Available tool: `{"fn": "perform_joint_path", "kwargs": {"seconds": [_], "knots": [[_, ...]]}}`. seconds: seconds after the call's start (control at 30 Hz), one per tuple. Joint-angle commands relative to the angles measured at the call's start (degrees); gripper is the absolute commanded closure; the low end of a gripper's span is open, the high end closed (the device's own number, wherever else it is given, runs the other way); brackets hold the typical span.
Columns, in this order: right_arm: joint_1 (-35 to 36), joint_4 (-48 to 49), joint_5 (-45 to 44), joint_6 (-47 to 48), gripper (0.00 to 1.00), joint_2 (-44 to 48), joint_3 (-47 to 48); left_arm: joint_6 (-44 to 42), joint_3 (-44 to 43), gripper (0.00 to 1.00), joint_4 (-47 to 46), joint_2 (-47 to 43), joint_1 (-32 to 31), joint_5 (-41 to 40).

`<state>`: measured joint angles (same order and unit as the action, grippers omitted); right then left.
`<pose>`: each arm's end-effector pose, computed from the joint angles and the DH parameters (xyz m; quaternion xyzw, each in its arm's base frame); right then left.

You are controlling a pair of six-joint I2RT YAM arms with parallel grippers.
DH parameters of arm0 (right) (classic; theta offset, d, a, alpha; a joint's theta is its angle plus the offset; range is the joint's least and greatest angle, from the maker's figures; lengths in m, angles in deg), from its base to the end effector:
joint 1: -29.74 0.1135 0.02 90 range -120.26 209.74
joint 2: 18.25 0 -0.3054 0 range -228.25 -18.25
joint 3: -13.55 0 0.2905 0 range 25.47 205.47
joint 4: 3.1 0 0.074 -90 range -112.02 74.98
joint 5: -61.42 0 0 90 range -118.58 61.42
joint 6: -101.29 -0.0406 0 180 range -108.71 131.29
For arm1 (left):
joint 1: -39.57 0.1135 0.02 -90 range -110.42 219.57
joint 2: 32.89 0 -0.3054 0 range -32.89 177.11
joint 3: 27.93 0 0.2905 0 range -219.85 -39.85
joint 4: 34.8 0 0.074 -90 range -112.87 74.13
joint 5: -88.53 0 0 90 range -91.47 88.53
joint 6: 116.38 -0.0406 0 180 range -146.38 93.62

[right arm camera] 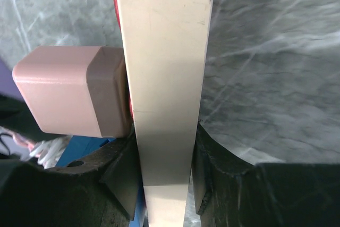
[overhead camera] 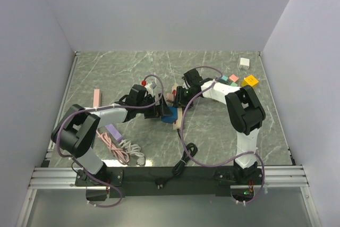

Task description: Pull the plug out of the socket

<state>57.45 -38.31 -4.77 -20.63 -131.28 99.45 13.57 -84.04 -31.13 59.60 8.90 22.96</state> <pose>0.3904 0.2236 0.1636 -0.0144 0.9513 0.2901 0.1033 0.2943 -0.1940 0.1749 0.0174 0.8903 -0.3950 0.2259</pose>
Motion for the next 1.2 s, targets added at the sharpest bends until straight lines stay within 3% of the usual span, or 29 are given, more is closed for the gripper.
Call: {"fn": "perform_joint_path", "kwargs": {"seconds": [0.0,0.07,0.13,0.23,0.27,0.37,0.6,0.77,1.03,1.17], "knots": [[-0.1,2.2,7.3,-1.5,1.00,1.3,-1.3,2.4,0.2,0.01,-7.7,3.1,-0.3,1.0],[-0.1,3.0,8.7,-2.1,1.00,1.6,-1.8,2.9,-0.1,0.01,-8.4,4.5,-1.1,0.7],[-0.1,3.3,8.7,-2.6,1.00,1.7,-2.3,3.1,-0.4,0.08,-9.2,5.2,-1.8,1.1],[-0.1,3.1,8.2,-2.4,1.00,1.4,-2.4,3.4,-1.2,0.37,-9.2,6.0,-2.6,2.6],[-0.2,2.8,7.0,-2.1,1.00,1.2,-2.4,3.6,-1.3,0.58,-9.2,6.0,-2.7,3.4],[-0.2,0.9,3.4,-0.3,1.00,0.5,-2.3,3.3,-0.9,0.99,-6.1,4.1,-2.7,2.0],[-0.3,-6.8,-12.5,2.7,1.00,-2.0,-1.8,-0.1,-2.3,0.99,6.8,-3.3,-2.6,-2.1],[-1.1,-5.0,-11.8,2.6,1.00,-3.6,-4.5,2.9,3.7,0.99,2.0,-13.3,-0.5,-1.4],[-1.1,-4.9,-15.6,2.5,1.00,-5.2,-6.5,8.0,12.4,0.99,-12.1,-13.5,3.2,7.3],[-1.0,-5.9,-20.7,2.7,1.00,-4.2,-7.0,6.6,8.7,0.99,-5.7,-11.2,3.5,5.6]]}}
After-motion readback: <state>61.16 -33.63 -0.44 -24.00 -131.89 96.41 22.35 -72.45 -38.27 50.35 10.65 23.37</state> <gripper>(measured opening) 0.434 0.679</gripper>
